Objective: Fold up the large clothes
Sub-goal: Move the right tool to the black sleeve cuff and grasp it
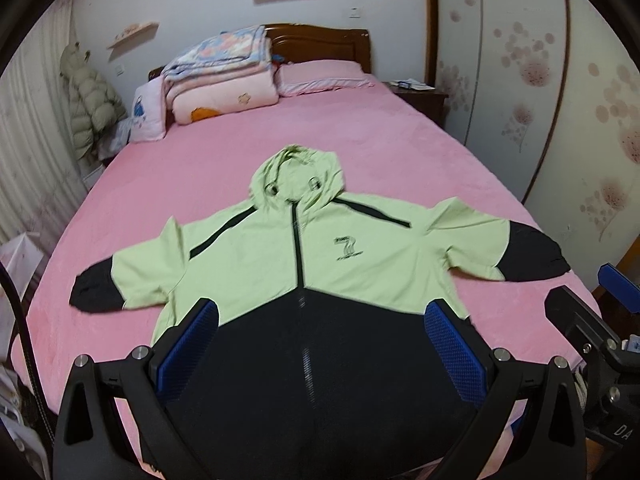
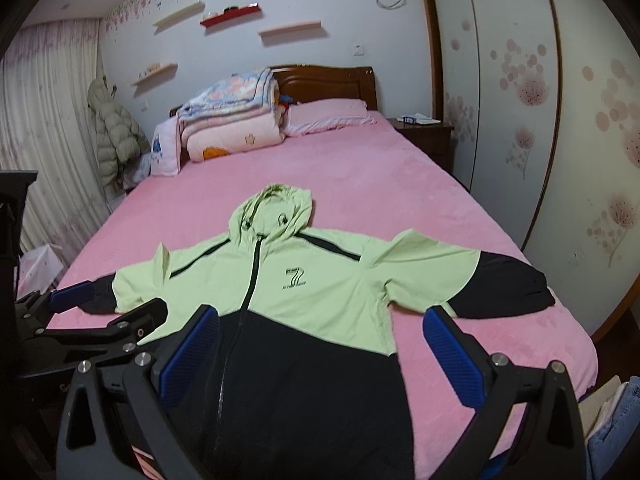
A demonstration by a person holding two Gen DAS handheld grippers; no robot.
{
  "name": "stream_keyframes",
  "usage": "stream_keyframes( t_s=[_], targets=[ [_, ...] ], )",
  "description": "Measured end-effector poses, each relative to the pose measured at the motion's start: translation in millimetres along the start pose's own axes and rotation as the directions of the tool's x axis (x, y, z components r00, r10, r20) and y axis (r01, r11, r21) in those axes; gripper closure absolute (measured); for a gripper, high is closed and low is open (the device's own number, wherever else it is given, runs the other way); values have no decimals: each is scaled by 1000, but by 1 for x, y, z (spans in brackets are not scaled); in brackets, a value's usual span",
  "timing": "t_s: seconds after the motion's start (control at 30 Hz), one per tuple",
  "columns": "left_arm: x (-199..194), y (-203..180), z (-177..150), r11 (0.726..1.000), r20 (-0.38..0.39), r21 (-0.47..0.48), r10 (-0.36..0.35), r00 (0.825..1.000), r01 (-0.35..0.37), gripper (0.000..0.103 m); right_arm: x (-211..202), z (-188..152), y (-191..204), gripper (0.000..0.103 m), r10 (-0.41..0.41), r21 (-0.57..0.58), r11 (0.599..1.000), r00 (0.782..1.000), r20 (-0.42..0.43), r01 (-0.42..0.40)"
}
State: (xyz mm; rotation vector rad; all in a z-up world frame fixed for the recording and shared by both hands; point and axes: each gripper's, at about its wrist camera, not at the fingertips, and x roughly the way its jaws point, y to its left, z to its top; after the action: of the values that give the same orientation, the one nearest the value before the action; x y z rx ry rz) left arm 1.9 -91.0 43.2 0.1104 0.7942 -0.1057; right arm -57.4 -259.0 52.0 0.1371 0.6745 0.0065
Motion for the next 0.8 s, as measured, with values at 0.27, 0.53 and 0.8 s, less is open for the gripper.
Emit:
stream_keyframes(
  t_s=[0.27, 0.53, 0.8],
  targets=[
    [-2, -57, 50, 999, 167, 41, -39, 985, 32, 1, -11, 27, -57, 1, -133, 17, 991, 987, 93, 132],
    [32, -116, 100, 987, 209, 88, -149, 966, 133, 1, 6, 55, -148, 1, -286, 96, 956, 952, 109, 276],
    [112, -174, 123, 966, 155, 105, -250, 956, 235, 1, 55, 62, -235, 4, -359, 178, 920, 933, 27, 349]
  ],
)
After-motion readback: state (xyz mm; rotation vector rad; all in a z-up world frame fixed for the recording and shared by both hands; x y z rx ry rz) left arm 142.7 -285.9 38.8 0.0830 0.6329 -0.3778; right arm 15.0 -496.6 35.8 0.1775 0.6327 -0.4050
